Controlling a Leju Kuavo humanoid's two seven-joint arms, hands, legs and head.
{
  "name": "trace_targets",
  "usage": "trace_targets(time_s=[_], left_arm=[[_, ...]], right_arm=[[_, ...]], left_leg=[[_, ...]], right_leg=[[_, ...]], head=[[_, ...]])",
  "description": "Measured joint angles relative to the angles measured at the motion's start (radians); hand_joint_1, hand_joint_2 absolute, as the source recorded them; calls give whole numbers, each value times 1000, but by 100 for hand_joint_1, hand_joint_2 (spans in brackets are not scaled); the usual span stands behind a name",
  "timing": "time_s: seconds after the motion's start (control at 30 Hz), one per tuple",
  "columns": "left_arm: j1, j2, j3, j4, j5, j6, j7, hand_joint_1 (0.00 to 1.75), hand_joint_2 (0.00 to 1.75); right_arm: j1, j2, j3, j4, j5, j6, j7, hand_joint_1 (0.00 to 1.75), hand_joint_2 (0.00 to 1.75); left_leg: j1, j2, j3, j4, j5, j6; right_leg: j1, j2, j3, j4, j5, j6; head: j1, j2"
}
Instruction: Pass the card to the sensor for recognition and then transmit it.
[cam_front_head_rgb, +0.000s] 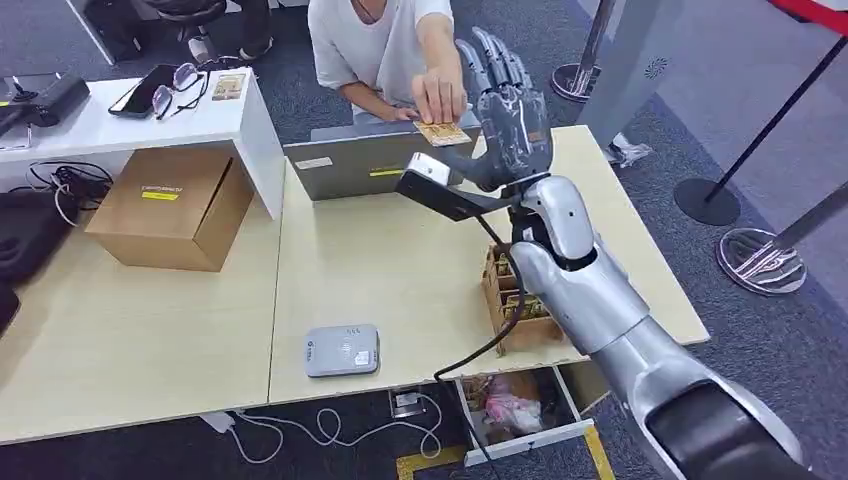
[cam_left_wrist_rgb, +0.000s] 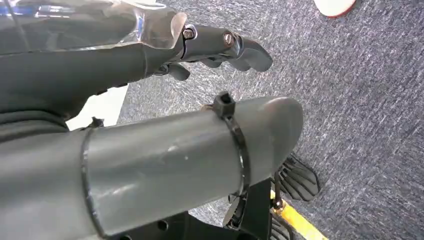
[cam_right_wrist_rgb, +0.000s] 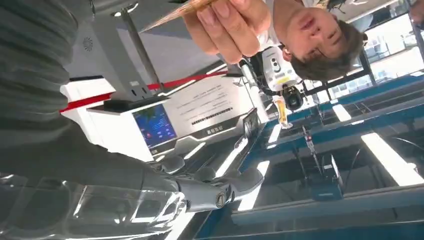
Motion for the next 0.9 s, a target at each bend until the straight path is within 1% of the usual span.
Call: trace_targets(time_s=[0.33, 0.37, 0.4, 0.43, 0.5, 0.9], left_arm=[[-4, 0, 0, 0, -3, 10, 18, 0, 0], [-5, 0, 0, 0, -3, 11, 21, 0, 0], [-5, 0, 0, 0, -3, 12, 23, 0, 0], [-5, 0, 0, 0, -3, 13, 24, 0, 0], [-5, 0, 0, 0, -3, 14, 26, 0, 0], [-7, 0, 0, 0, 2, 29, 44, 0, 0]], right_arm=[[1, -4, 0, 3, 4, -1, -6, 0, 175], [1, -4, 0, 4, 4, -1, -7, 94, 175], [1, -4, 0, 5, 4, -1, -9, 147, 175], [1, -4, 0, 7, 4, -1, -10, 147, 175], [1, -4, 0, 10, 4, 0, -12, 175, 175], [-10, 0, 4, 34, -1, 8, -27, 175, 175]], left_leg=[[0, 0, 0, 0, 0, 0], [0, 0, 0, 0, 0, 0], [0, 0, 0, 0, 0, 0], [0, 0, 0, 0, 0, 0], [0, 0, 0, 0, 0, 0], [0, 0, 0, 0, 0, 0]], right_leg=[[0, 0, 0, 0, 0, 0], [0, 0, 0, 0, 0, 0], [0, 0, 0, 0, 0, 0], [0, 0, 0, 0, 0, 0], [0, 0, 0, 0, 0, 0], [0, 0, 0, 0, 0, 0]], head=[[0, 0], [0, 0], [0, 0], [0, 0], [0, 0], [0, 0]])
